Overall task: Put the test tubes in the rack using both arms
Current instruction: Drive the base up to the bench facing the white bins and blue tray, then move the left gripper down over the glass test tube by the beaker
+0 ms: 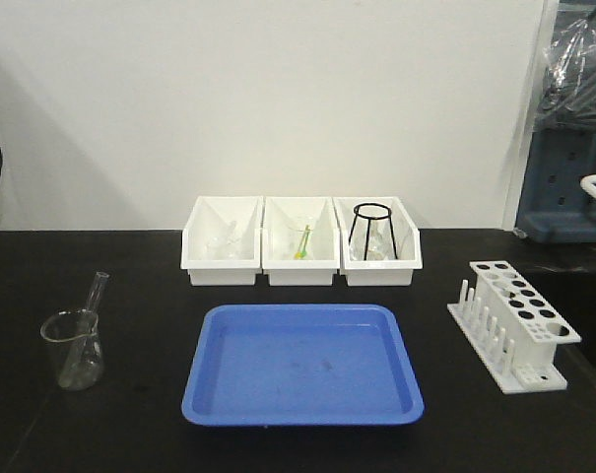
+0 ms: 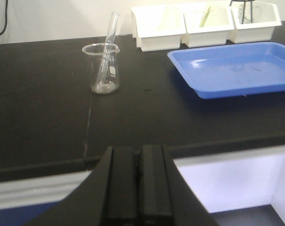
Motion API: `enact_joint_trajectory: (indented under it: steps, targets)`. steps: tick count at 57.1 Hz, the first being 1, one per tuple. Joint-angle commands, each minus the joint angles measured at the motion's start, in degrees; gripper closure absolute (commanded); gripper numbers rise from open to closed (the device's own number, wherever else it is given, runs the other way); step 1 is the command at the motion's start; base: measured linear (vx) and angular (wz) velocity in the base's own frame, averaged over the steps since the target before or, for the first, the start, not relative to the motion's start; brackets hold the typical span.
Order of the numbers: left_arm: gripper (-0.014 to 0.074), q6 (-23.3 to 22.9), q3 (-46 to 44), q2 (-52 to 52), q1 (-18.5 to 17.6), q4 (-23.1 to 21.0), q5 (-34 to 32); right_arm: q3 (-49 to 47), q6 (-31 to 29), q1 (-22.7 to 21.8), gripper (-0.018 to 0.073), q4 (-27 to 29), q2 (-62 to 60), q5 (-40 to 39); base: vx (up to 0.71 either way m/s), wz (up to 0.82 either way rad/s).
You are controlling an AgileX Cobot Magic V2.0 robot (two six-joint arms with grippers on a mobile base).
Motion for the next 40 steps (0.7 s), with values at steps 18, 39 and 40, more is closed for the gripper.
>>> enact_joint_trajectory:
  steps: [18, 39, 40]
  targets:
    - [0.0617, -0.2, 1.5, -0.6, 0.0, -0.4, -4.6, 0.6, -0.2, 0.2, 0.0566, -0.2, -0.4, -4.8, 0.38, 0.07]
    - [0.0617, -0.2, 1.5, -0.6, 0.0, -0.4, -4.6, 0.6, -0.2, 0.2, 0.0566, -0.2, -0.4, -4.8, 0.21, -0.04]
    - [0.0617, -0.2, 1.5, -0.6, 0.0, -0.4, -4.6, 0.6, -0.2, 0.2, 0.0566, -0.2, -0.4, -4.8, 0.11, -0.05]
